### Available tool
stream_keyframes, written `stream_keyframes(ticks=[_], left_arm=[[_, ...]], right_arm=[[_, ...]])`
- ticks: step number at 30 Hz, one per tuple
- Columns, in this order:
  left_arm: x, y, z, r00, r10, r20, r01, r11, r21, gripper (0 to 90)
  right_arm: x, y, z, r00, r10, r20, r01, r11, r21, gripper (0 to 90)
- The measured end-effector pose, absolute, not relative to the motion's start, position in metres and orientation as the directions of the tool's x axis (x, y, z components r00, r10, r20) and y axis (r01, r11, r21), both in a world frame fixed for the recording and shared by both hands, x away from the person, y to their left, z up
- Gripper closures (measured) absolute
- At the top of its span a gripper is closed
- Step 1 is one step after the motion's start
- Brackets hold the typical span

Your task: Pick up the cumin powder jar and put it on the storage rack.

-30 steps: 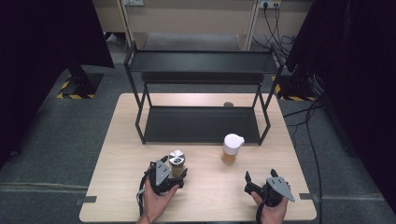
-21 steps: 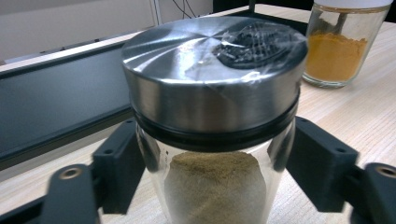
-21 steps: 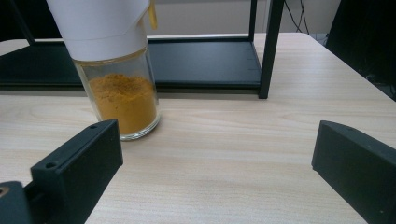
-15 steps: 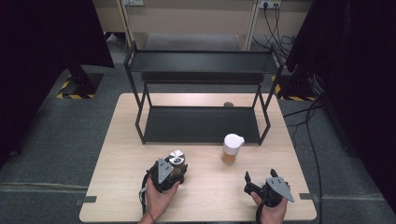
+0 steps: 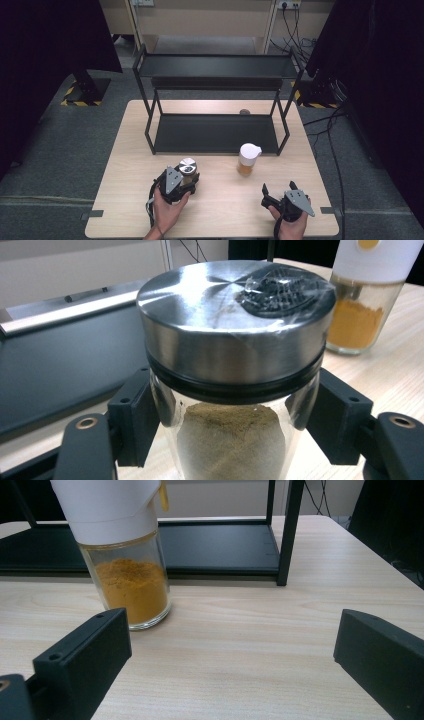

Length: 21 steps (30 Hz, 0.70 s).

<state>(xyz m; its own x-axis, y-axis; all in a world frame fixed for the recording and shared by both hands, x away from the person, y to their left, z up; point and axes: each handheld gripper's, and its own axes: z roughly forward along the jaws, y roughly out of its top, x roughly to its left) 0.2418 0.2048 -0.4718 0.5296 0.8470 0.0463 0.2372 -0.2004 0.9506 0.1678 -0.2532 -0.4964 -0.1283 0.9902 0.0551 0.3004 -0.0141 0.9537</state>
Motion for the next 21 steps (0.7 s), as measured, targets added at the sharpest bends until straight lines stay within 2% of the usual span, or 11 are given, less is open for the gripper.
stream_keyframes(ticks=[21], left_arm=[[0.259,0.213,-0.391,0.530,0.848,0.006,0.261,-0.169,0.950,29.8]], right_arm=[[0.168,-0.255,-0.496,-0.119,0.990,0.075,0.304,-0.036,0.952,2.1]])
